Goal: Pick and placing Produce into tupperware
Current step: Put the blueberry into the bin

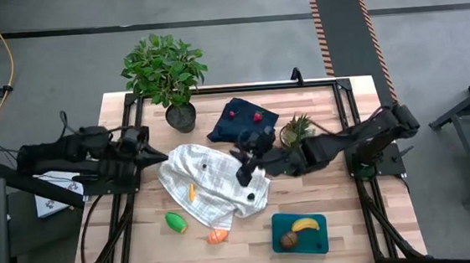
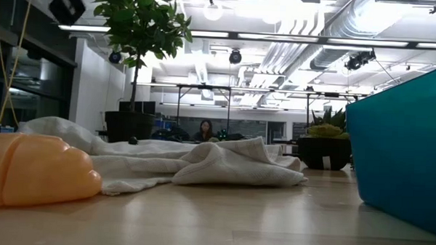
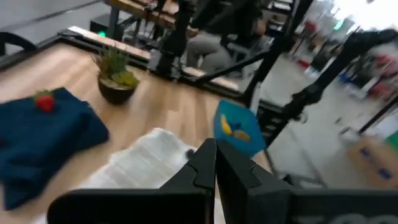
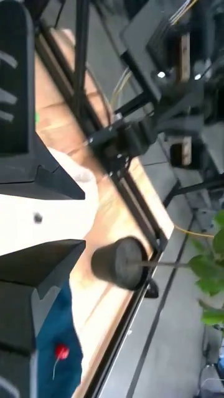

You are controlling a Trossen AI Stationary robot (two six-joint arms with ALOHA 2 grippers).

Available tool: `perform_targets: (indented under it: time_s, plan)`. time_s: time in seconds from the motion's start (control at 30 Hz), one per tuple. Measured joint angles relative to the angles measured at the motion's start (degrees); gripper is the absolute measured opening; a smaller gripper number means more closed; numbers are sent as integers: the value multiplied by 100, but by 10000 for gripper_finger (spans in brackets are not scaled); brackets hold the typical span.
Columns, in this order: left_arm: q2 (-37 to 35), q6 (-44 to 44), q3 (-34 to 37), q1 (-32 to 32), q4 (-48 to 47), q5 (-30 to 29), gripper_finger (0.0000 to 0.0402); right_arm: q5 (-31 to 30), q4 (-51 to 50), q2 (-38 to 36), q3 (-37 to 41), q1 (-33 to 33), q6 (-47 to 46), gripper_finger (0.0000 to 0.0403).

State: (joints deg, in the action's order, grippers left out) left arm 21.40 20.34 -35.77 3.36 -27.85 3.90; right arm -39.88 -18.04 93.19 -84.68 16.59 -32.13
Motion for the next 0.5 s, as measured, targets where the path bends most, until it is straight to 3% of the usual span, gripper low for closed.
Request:
perform_targets:
  time_s: [0.17, 0.33, 0.5]
  plan:
    - [1255, -726, -632, 0, -469, 90, 1, 487, -585, -207, 0, -363, 67, 103]
    - [2385, -1119, -763, 0, -776, 98, 6, 890, -1020, -310, 2, -620, 387, 103]
    - [3234, -978, -769, 0, -782, -43, 50, 823, -1520, -481, 2, -775, 411, 103]
